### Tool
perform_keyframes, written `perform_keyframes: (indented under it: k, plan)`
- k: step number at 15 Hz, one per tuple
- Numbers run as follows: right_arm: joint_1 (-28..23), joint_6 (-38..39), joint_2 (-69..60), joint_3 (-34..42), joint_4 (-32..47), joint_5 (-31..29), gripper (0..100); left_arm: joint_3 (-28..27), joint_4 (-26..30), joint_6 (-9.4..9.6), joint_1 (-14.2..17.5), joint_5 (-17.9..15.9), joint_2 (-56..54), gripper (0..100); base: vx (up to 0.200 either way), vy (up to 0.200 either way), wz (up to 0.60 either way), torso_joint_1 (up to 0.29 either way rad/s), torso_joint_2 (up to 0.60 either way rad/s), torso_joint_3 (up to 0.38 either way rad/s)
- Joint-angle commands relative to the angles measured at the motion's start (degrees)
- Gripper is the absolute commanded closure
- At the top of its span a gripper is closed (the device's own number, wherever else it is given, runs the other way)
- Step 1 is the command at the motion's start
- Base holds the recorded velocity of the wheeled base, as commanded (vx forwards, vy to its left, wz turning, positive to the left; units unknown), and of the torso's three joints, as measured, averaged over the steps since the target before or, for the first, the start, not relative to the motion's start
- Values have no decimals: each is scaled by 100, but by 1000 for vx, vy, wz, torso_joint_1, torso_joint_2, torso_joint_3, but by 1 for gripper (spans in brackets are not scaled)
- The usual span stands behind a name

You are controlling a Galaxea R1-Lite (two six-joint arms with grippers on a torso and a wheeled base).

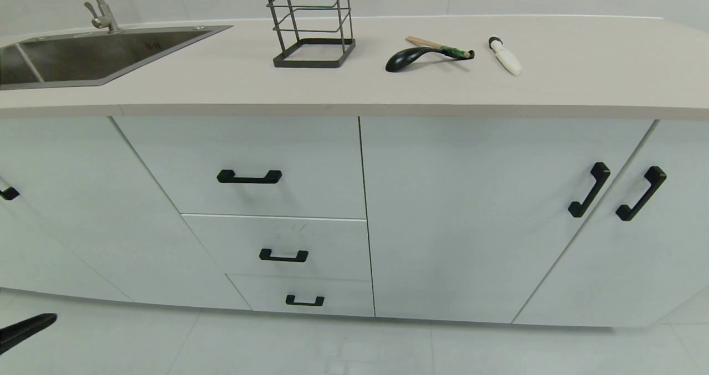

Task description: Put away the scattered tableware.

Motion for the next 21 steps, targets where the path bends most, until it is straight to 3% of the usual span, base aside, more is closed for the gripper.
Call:
perform_keyframes:
  k: [1, 2, 3, 5, 6, 7, 9, 11, 13, 17, 21]
  plan:
    - [3, -4, 7, -9, 0, 2, 100, -71, -23, 809, -58, -40, 1305, 0, 0, 0, 0, 0, 0, 0]
    - [3, -4, 7, -9, 0, 2, 100, -115, -23, 1169, -58, 4, 1525, 0, 0, 0, 0, 0, 0, 0]
    - [3, -4, 7, -9, 0, 2, 100, -133, -15, 1415, -58, 12, 1727, 0, 0, 0, 0, 0, 0, 0]
    - [3, -4, 7, 0, 0, 2, 100, -229, -6, 1732, -199, -23, 2202, 0, 0, 0, 0, 0, 0, 0]
    - [3, -4, 7, 0, 0, 2, 100, -247, -15, 1776, -269, -14, 2290, 0, 0, 0, 0, 0, 0, 0]
    - [3, 5, 7, -9, 0, 2, 100, -370, -15, 1881, -673, -5, 2747, 0, 0, 0, 0, 0, 0, 0]
    - [3, -4, 7, 0, 0, 2, 100, -484, -32, 1969, -867, -32, 3151, 0, 0, 0, 0, 0, 0, 0]
    - [3, -4, 7, 0, 0, 2, 100, -792, -32, 2602, -911, -76, 3757, 0, 0, 0, 0, 0, 0, 0]
    - [3, -4, 7, 0, 0, 2, 100, -1029, -32, 2971, -902, -146, 4100, 0, 0, 0, 0, 0, 0, 0]
    - [3, -4, 7, -9, 0, 2, 100, -1082, -59, 3015, -902, -128, 4496, 0, 0, 0, 0, 0, 0, 0]
    - [3, -4, 7, -9, 0, 2, 100, -1135, -665, 3006, -902, -67, 5331, 0, 0, 0, 0, 0, 0, 0]
